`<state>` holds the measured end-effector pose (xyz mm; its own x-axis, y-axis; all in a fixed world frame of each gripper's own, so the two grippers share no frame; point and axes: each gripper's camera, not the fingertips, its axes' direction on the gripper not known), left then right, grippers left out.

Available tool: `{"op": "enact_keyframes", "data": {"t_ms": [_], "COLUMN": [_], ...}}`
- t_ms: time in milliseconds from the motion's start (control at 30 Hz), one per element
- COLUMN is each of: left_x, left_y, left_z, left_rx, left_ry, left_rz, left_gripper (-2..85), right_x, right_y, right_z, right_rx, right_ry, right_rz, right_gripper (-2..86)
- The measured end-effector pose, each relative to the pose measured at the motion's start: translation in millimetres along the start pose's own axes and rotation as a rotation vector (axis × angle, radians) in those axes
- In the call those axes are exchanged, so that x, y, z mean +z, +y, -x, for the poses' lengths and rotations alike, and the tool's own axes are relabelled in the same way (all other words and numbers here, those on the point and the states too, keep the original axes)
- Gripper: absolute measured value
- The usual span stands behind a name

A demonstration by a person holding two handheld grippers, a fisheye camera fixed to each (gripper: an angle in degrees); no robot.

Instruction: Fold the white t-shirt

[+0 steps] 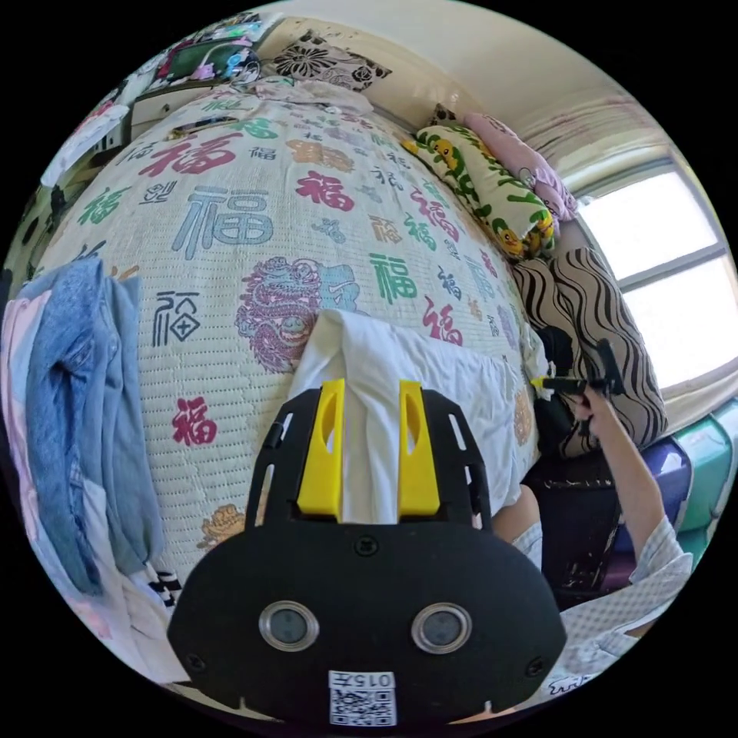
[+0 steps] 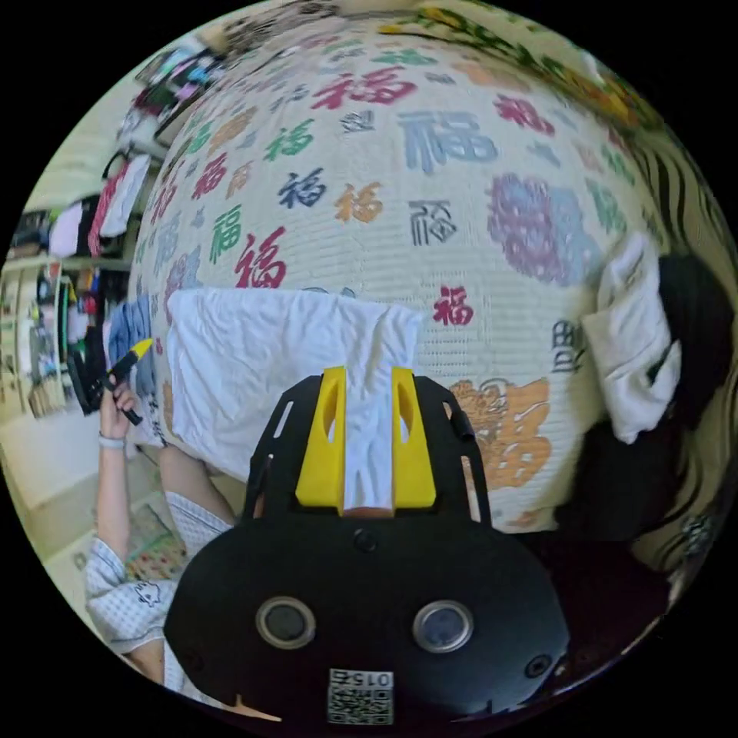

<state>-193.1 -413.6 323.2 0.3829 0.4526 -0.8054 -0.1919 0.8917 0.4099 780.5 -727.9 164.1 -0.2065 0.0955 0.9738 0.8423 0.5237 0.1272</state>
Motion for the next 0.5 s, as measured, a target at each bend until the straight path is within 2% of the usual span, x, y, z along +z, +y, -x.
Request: {"op": "enact_keyframes", "data": {"t_ms": [100, 167, 233, 300, 400, 500], "left_x": [13.5, 21.3, 30.7, 42.0, 27.9, 25.1], "left_y": [-21.6, -33.2, -43.7, -56.2, -64.6, -66.9], "left_z": [11.7, 16.5, 19.2, 21.2, 16.6, 14.0], "left_rx": [-0.044, -0.061, -0.065, -0.058, -0.004, 0.005], "left_ry": [-0.017, -0.004, 0.029, 0.02, -0.027, -0.044], "left_rz": [0.013, 0.012, 0.029, 0.122, 0.054, 0.055], "left_gripper": [11.6, 11.5, 10.3, 2.3, 0.5, 1.5], "right_x": [26.0, 33.0, 37.0, 40.5, 37.9, 40.4], "right_y": [2.5, 2.4, 0.5, -1.6, 0.6, 4.8], "right_z": [-41.5, -53.6, -60.9, -66.1, -75.9, -94.5], "right_rx": [0.064, 0.074, 0.079, 0.058, 0.045, 0.108], "right_ry": [-0.167, -0.194, -0.184, -0.142, -0.066, -0.137], "right_rz": [-0.015, -0.044, -0.052, -0.033, -0.064, -0.114], "right_gripper": [10.3, 8.6, 5.7, 3.7, 2.8, 2.9]}}
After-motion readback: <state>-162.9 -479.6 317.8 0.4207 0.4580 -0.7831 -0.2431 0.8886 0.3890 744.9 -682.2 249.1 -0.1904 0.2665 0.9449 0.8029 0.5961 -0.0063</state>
